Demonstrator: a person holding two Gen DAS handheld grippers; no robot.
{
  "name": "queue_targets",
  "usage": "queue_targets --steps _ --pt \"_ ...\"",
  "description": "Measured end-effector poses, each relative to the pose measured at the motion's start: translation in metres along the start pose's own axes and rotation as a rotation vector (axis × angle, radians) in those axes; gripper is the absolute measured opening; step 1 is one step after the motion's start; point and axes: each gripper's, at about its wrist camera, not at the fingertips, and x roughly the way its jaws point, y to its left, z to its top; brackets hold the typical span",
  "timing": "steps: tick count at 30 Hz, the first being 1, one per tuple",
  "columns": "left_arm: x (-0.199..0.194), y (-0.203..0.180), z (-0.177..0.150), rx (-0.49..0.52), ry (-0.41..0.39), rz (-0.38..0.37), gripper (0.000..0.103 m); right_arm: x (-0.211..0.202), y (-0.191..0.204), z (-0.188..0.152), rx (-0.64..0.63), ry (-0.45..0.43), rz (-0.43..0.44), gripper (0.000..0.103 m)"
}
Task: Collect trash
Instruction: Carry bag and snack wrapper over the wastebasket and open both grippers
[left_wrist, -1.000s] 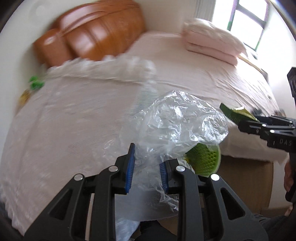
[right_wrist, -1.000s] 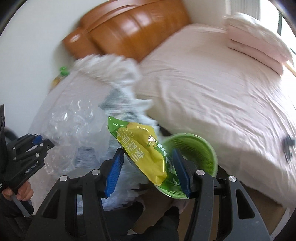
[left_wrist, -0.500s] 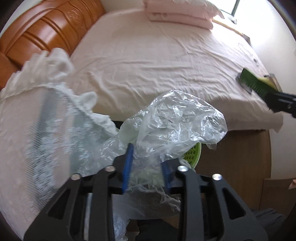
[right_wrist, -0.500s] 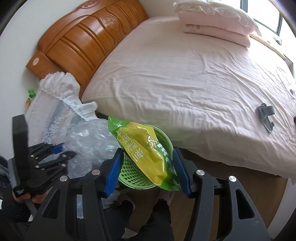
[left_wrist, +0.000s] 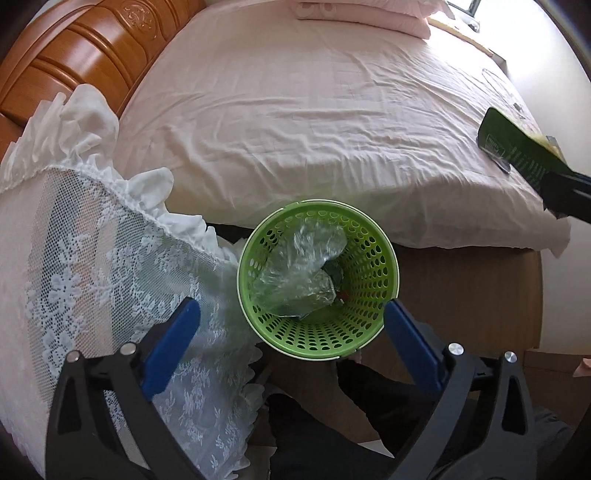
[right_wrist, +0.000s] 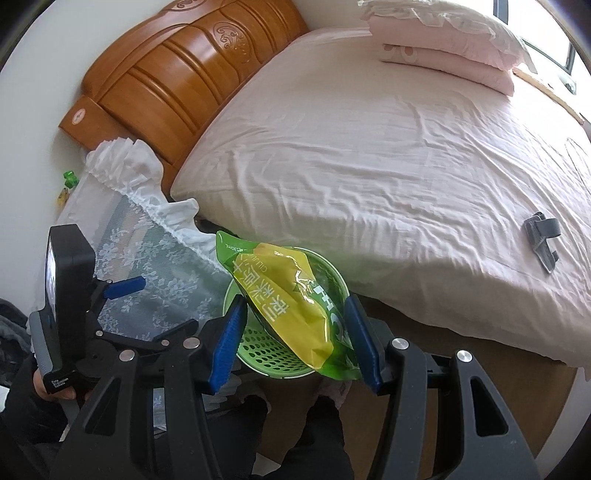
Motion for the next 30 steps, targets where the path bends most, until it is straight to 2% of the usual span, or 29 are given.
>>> queue_targets --steps 6,14,15,17,19,23,30 --pt "-0.016 0.014 -0.003 -0.022 -0.029 0.008 0.095 0.005 0.014 -0.003 -0.020 0.012 0.018 0.055" --pt "-0.064 0.051 -0.019 -0.135 -0.117 0.025 0.095 0.026 0.051 -0.001 -0.078 0.032 0.054 0.056" --pt "-0.072 0.057 -0.024 -0.152 -0.128 0.026 0.095 0.032 0.056 -0.002 -0.083 0.042 0.066 0.059" --pt "-0.083 0.066 -0.031 -0.168 -0.144 0.037 0.095 0.042 0.066 -0.004 -0.091 0.061 0.066 0.091" --pt "-0.092 0.074 -0.037 -0.175 -0.159 0.046 0.095 0.051 0.075 -0.006 -0.097 0.069 0.041 0.101" --pt "-0.107 0.088 -0.049 -0.206 -0.188 0.066 0.095 0.069 0.087 -0.008 -0.087 0.135 0.039 0.101" --pt "-0.123 0.113 -0.070 -0.253 -0.211 0.090 0.095 0.074 0.101 -0.011 -0.063 0.150 0.062 0.101"
